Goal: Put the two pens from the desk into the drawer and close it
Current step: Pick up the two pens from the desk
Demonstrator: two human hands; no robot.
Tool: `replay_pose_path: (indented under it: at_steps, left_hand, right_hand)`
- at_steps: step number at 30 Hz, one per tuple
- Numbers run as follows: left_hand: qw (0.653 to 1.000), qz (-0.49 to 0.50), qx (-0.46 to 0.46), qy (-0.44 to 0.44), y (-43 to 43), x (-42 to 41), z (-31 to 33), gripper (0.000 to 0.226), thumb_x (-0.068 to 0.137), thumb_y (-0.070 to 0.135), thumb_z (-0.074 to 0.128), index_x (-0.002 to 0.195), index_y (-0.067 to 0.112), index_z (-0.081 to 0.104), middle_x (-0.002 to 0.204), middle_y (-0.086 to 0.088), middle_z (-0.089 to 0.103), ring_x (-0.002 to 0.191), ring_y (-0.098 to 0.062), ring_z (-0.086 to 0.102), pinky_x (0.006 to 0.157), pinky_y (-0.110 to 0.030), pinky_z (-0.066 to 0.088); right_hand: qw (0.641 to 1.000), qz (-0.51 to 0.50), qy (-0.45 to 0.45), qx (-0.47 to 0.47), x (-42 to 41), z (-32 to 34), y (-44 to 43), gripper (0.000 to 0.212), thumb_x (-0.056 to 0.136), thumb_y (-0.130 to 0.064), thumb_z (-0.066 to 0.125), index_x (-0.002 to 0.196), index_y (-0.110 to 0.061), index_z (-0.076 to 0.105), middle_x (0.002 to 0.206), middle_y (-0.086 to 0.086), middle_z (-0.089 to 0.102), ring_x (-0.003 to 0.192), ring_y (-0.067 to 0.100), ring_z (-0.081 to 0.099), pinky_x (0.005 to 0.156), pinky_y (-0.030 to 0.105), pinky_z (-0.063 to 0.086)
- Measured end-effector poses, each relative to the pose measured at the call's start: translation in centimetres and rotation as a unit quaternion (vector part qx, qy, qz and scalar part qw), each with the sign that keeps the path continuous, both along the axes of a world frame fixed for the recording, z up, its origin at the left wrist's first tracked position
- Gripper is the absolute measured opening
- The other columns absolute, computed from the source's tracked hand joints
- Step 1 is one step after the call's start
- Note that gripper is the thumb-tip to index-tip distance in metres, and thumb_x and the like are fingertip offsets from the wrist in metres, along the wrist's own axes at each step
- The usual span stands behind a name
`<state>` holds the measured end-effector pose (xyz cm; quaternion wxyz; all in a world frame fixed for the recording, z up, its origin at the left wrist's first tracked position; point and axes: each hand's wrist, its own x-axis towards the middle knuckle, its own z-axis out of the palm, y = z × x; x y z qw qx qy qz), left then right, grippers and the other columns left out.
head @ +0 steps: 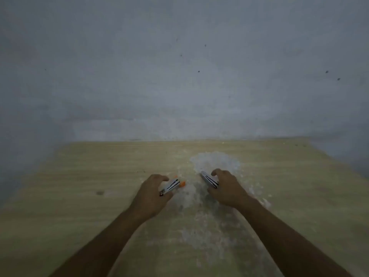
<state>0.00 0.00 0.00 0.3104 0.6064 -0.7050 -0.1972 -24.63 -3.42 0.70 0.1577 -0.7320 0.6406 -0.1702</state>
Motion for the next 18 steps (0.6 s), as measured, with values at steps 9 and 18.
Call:
replay_pose_path:
  at_steps: [9,18]
  left_hand:
    - [0.990,0.071,-0.035,-0.114,-0.7,-1.2,-1.4,0.023,0.086,0.035,0.059,0.095,0.016,0.069,0.094,-0.009,0.067,0.091,-0.032,0.061,0.076,-0.039,0.050]
    - [0.993,0.002,-0.119,-0.029,0.7,-4.0,0.8,0.017,0.083,0.020,0.068,0.082,0.004,0.072,0.076,-0.019,0.071,0.072,-0.032,0.064,0.067,-0.039,0.050]
  right_hand:
    - [0.993,-0.039,-0.028,-0.103,-0.6,-2.2,0.1,0.028,0.087,-0.022,0.056,0.112,-0.013,0.063,0.098,0.014,0.068,0.087,0.030,0.058,0.079,0.044,0.052]
    - [0.974,-0.043,-0.097,-0.198,-3.9,0.6,2.8,0.014,0.087,-0.021,0.062,0.088,-0.009,0.070,0.078,0.010,0.071,0.069,0.025,0.063,0.076,0.038,0.052]
